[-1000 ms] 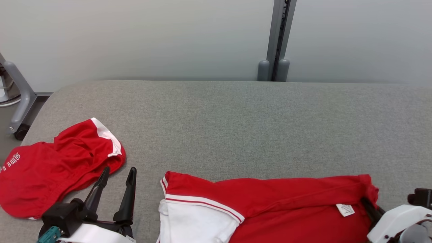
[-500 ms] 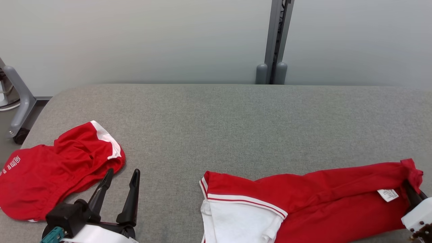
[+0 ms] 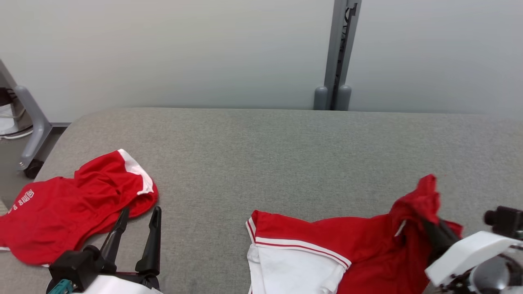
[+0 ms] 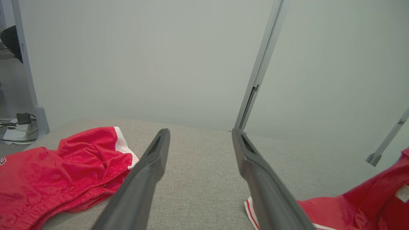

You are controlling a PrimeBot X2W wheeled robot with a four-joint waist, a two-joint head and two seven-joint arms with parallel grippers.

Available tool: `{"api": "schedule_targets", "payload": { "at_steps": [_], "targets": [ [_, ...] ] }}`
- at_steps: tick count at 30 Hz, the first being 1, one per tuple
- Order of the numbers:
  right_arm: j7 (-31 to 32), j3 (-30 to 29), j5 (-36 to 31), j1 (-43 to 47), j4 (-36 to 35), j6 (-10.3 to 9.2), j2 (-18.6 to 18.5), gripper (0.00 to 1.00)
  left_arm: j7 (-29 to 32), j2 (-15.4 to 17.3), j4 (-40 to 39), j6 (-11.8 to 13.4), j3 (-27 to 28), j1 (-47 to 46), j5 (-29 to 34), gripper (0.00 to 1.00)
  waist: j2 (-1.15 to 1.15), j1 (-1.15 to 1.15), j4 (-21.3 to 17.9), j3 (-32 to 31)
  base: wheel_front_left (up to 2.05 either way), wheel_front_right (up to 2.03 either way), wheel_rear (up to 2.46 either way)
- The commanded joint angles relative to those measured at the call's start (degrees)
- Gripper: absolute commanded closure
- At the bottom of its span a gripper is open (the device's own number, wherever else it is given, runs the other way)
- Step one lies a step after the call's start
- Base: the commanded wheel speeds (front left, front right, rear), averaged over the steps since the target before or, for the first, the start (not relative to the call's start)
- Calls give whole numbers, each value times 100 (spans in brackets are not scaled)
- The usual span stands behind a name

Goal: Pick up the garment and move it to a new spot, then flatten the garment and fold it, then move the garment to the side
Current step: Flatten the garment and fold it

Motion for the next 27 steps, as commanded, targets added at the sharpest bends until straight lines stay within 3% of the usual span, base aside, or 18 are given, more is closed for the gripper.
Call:
{"api": "schedule_targets", "payload": {
  "at_steps": [1, 9, 20, 27],
  "targets": [
    [116, 127, -91, 110, -236, 12, 161, 100, -28, -18, 44, -25, 47, 87, 57, 0, 0, 0, 119, -20, 0, 0, 0],
    [320, 773, 197, 164, -255, 12, 556, 100, -30, -117, 155, -156, 11, 39, 140, 0, 0, 0, 639, -53, 0, 0, 0],
    [-279, 1732, 1029, -297, 910, 13, 572, 100, 59, -34, 242, -228, -83, -52, 164, 0, 0, 0, 1263, -72, 0, 0, 0],
    [-710, 2456, 1419, -720, 1775, 13, 571, 100, 101, -15, 253, -207, -116, -40, 146, 0, 0, 0, 1422, -121, 0, 0, 0]
  ]
}}
